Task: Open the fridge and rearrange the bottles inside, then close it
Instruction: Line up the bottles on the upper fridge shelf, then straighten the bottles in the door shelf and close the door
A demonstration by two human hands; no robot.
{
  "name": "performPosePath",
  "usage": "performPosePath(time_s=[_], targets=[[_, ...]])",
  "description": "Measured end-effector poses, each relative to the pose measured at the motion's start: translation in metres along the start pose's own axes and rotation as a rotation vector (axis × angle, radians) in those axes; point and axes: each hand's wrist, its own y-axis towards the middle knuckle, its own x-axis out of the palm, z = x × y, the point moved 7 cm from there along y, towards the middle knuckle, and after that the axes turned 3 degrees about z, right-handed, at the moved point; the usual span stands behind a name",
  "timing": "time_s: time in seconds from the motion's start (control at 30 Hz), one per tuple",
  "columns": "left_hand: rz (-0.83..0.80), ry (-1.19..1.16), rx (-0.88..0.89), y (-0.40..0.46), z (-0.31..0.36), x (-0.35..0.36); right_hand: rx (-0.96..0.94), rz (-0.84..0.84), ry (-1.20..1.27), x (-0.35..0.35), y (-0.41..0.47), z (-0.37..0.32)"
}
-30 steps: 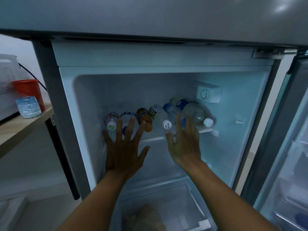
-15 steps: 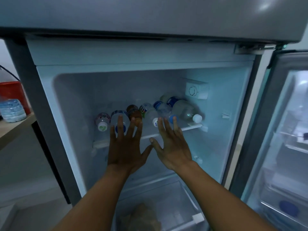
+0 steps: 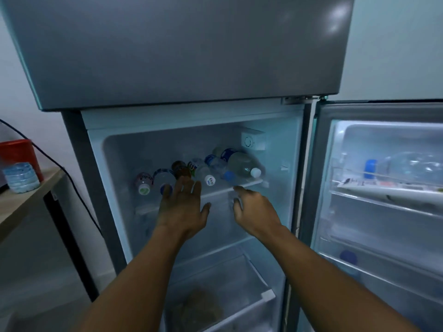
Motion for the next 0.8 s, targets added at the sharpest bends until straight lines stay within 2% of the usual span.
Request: performPosePath(time_s=[0.2, 0.47, 0.67, 0.8], targets=[[0.023, -0.135, 0.078, -0.028, 0.039, -0.035, 0.077, 0.024, -0.059, -0.047, -0.032, 0.004], [-0.059, -0.353, 0.308, -0.078, 0.157, -0.027, 0.222, 0.133, -0.194, -0.122, -0.140, 0.039], [-0.165, -0.436, 0.532, -0.111, 0.258, -0.007, 0.444, -0.005, -0.365, -0.159, -0.235, 0.109], [-0.237, -0.488, 0.590, -0.119, 0.294, 0.011, 0.541, -0.010, -0.582, -0.181, -0.277, 0.141]])
